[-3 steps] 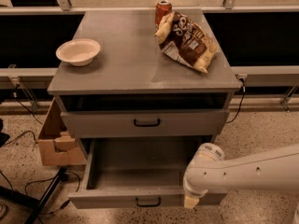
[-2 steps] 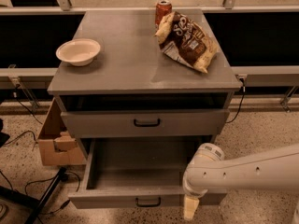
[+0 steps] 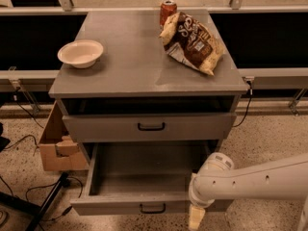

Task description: Open middle drawer

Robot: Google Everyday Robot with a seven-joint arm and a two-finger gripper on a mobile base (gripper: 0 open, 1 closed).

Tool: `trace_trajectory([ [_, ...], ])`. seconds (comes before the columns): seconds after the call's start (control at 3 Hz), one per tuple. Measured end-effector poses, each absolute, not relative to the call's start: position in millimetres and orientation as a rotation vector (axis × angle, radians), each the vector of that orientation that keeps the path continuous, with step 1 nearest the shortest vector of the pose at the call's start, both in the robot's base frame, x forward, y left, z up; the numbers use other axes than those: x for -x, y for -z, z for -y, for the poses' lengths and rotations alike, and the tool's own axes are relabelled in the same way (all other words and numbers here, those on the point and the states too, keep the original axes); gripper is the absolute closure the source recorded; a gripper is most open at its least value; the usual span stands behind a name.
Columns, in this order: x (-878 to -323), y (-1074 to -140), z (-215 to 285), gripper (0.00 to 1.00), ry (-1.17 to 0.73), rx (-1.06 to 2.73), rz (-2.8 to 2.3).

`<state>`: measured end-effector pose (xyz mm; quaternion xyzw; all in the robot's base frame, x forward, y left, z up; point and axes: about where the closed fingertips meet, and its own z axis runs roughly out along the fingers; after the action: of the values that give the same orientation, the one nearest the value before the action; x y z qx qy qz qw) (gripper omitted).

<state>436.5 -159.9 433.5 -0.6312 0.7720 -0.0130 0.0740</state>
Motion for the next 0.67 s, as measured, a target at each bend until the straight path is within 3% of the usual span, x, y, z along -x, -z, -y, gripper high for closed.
trace_trajectory([
  [0.67, -427.2, -399.7, 149.8, 0.00, -0.058, 1.961, -2.256],
])
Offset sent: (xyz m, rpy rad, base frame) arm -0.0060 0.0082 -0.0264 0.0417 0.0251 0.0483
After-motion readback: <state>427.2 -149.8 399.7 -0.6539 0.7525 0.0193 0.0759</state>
